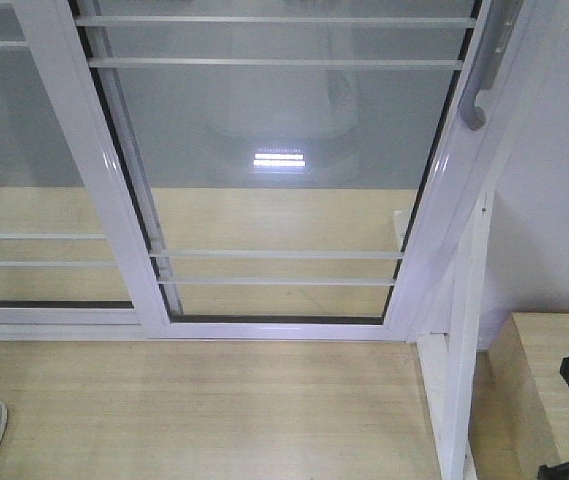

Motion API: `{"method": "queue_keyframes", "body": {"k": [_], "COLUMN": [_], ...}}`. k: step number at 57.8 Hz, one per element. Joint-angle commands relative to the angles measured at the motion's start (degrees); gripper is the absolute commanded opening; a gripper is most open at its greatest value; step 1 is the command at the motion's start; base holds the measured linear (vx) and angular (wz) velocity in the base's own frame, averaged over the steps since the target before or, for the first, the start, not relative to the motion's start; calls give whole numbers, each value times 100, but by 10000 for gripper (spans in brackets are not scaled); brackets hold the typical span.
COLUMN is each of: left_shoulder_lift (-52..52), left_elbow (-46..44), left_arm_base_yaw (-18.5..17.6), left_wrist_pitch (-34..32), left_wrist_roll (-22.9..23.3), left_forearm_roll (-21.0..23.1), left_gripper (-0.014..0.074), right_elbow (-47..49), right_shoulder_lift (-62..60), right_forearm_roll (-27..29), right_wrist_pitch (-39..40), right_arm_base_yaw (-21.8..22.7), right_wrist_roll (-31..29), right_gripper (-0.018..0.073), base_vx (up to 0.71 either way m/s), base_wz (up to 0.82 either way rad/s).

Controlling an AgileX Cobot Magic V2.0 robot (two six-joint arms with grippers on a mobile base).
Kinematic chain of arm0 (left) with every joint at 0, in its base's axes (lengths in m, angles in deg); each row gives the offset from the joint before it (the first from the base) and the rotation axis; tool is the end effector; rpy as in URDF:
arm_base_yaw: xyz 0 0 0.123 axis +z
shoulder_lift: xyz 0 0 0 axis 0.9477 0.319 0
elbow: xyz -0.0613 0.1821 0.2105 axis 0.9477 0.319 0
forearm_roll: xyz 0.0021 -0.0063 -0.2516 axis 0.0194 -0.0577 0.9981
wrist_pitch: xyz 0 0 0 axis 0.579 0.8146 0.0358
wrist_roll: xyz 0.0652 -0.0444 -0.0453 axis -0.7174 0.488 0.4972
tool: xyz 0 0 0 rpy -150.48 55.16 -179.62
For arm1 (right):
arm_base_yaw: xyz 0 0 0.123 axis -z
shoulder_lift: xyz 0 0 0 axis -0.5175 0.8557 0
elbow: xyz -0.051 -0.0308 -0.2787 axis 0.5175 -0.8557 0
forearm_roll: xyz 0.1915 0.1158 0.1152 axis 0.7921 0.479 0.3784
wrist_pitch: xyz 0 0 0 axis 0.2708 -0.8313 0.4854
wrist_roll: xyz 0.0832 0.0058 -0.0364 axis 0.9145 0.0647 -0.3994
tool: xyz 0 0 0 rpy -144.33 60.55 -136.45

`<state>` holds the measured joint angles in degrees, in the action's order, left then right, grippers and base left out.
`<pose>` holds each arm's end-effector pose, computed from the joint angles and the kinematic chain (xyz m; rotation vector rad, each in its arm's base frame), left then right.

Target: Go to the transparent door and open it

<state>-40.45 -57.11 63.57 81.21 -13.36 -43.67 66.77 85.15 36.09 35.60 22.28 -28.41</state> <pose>0.0539 -0.0037 0.1761 0.0836 1.8135 -0.0677 0.0535 0.0105 0.1765 -0.3183 1.7750 0.0019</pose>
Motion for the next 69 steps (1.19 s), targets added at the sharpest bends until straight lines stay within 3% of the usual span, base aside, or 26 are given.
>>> {"method": "queue_keyframes", "body": {"k": [1,69], "left_shoulder_lift": [-74,-31], "left_elbow": [128,128], "left_arm_base_yaw": [-17,-17], "left_wrist_pitch": [-447,-474], "left_wrist_roll": [9,9], "left_forearm_roll": [16,16], "left_gripper": [4,4], "right_elbow": [-83,-78], "right_shoulder_lift": [-80,24], "right_forearm_roll": [-7,-8], "right_wrist_pitch": [463,495], "right_arm_base_yaw": [12,12], "right_wrist_roll": [-35,-35], "right_gripper": [-1,-1], "base_vx": [28,9], "base_wz": [-1,-2]}}
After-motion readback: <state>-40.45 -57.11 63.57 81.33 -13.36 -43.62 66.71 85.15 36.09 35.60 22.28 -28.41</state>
